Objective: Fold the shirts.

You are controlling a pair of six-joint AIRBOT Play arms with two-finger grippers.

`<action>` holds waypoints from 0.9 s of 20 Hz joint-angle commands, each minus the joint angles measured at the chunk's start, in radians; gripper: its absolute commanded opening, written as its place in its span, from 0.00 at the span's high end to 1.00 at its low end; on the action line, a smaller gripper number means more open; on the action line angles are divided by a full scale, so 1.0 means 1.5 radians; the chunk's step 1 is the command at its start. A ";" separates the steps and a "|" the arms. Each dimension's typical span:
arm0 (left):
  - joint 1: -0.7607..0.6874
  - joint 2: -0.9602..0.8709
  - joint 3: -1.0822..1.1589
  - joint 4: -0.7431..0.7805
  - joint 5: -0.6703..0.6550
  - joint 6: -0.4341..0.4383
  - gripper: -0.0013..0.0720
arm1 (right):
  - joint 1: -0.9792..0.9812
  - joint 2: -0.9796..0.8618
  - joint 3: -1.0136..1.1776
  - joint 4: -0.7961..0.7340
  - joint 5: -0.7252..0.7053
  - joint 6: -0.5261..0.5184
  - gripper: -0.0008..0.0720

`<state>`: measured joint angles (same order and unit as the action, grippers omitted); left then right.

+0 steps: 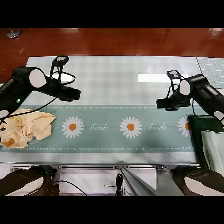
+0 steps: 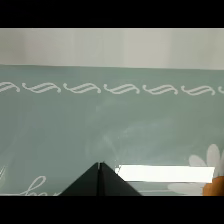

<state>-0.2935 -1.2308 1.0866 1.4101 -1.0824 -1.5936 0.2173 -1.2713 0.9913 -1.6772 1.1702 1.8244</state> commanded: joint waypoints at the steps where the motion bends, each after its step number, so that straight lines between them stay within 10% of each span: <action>1: 0.000 0.000 0.000 0.000 0.000 0.001 0.94 | 0.000 0.000 0.000 0.000 0.000 0.000 0.95; 18: -0.001 -0.001 0.000 -0.005 0.001 0.002 0.94 | 0.000 -0.001 0.000 0.002 -0.093 0.003 0.95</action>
<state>-0.2951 -1.2312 1.0866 1.4029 -1.0824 -1.5936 0.2173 -1.2713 0.9913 -1.6714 1.0973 1.8267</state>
